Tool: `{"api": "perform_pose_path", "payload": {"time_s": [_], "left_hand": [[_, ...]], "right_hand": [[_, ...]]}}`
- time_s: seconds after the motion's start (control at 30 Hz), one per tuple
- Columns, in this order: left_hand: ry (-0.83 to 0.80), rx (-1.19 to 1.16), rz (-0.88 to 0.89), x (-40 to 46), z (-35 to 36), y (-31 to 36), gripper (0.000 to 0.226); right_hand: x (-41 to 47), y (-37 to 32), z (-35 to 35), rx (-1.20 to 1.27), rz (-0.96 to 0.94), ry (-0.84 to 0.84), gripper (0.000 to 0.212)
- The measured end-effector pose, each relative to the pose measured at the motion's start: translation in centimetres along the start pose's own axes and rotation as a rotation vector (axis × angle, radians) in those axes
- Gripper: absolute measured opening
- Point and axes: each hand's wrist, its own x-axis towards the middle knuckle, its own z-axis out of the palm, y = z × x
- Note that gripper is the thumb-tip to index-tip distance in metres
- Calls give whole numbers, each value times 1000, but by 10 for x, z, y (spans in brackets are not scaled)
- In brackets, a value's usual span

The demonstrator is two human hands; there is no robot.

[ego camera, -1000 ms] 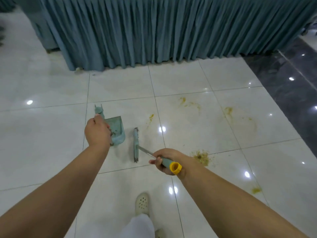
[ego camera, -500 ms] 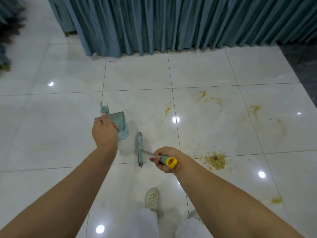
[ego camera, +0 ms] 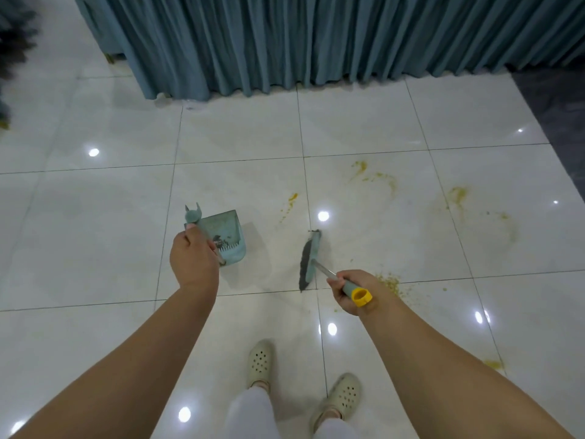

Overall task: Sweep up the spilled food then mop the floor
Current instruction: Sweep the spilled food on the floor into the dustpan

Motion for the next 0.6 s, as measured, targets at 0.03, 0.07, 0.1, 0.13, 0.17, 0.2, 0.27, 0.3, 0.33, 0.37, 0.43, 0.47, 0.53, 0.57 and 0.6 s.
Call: {"api": "perform_pose_path", "payload": {"time_s": [0.03, 0.07, 0.1, 0.13, 0.17, 0.2, 0.27, 0.3, 0.33, 0.37, 0.43, 0.47, 0.53, 0.57, 0.6], "left_hand": [[-6, 9, 3, -9, 7, -1, 41], [-12, 15, 5, -16, 13, -2, 41], [-18, 18, 7, -24, 20, -3, 40], [-25, 19, 11, -32, 26, -4, 40], [-29, 18, 14, -39, 32, -5, 40], [-33, 14, 16, -46, 37, -6, 40], [-40, 13, 19, -60, 46, -8, 41], [-45, 19, 22, -66, 51, -8, 42], [-51, 25, 24, -71, 55, -9, 42], [-59, 27, 24, -76, 59, -9, 42], [-76, 31, 25, -83, 67, -9, 41], [-83, 38, 25, -86, 70, -9, 41], [-91, 45, 29, -91, 76, -8, 40], [-94, 49, 35, -94, 78, -7, 41], [-95, 57, 43, -97, 80, -6, 41]], "right_hand": [[-1, -8, -16, 14, -15, 11, 19], [-3, -17, -32, 27, -30, 17, 19], [-4, -24, -49, 41, -43, 21, 19], [-5, -32, -65, 53, -50, 28, 19], [-7, -38, -80, 63, -53, 38, 19], [-9, -43, -95, 73, -52, 49, 21], [-14, -53, -121, 88, -47, 73, 25], [-17, -57, -131, 94, -49, 80, 25], [-20, -60, -140, 99, -53, 81, 23], [-24, -63, -147, 98, -58, 76, 20], [-30, -65, -157, 86, -63, 48, 16], [-32, -65, -160, 76, -57, 29, 15], [-35, -64, -164, 50, -24, 2, 19], [-36, -62, -165, 35, -6, -6, 20], [-38, -59, -164, 16, 13, -16, 21]]}}
